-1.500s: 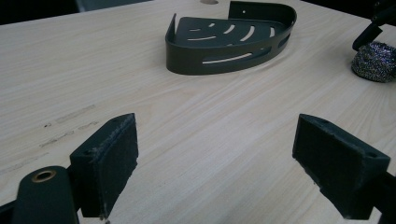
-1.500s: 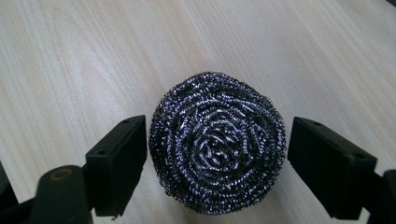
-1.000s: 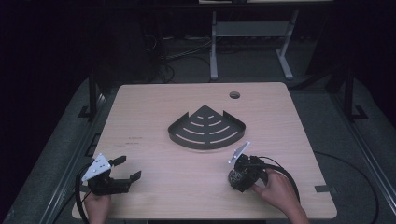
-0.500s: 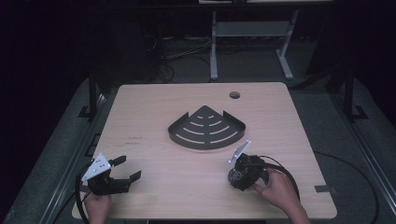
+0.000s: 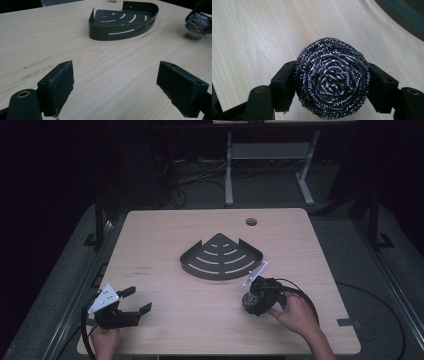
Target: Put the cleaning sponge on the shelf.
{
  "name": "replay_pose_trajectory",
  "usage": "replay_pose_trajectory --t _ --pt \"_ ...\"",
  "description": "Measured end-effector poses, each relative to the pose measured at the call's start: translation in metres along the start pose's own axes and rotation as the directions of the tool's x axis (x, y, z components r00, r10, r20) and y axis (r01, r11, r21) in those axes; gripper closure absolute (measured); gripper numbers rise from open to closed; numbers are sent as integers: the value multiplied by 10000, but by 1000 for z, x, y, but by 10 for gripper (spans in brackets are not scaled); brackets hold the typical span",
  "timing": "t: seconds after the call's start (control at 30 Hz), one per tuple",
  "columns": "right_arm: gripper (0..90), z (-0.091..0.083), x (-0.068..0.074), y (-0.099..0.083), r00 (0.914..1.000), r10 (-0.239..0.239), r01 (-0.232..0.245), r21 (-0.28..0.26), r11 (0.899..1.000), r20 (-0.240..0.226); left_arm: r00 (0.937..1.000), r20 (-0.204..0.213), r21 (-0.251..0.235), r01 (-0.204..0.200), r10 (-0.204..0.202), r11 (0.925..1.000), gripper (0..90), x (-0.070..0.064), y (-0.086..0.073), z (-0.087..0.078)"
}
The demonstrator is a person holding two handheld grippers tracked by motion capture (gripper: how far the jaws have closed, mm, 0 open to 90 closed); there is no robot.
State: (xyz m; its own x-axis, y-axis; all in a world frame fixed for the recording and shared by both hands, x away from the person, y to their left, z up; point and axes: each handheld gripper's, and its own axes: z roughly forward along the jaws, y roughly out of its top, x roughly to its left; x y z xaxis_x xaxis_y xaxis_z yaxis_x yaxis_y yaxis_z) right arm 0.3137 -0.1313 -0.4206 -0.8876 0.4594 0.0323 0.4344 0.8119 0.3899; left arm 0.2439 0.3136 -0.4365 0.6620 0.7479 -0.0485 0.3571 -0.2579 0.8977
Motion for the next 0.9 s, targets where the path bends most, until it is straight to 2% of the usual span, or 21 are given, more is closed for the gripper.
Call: replay_pose_trajectory --t 0.4,0.9 --pt "315 -12 -14 14 9997 57 -65 -329 9994 -227 10000 13 -18 -19 19 10000 137 1 0 0" --pt "315 -21 -22 34 9998 -137 133 -213 9997 -172 10000 -31 -26 -14 14 10000 137 1 0 -1"
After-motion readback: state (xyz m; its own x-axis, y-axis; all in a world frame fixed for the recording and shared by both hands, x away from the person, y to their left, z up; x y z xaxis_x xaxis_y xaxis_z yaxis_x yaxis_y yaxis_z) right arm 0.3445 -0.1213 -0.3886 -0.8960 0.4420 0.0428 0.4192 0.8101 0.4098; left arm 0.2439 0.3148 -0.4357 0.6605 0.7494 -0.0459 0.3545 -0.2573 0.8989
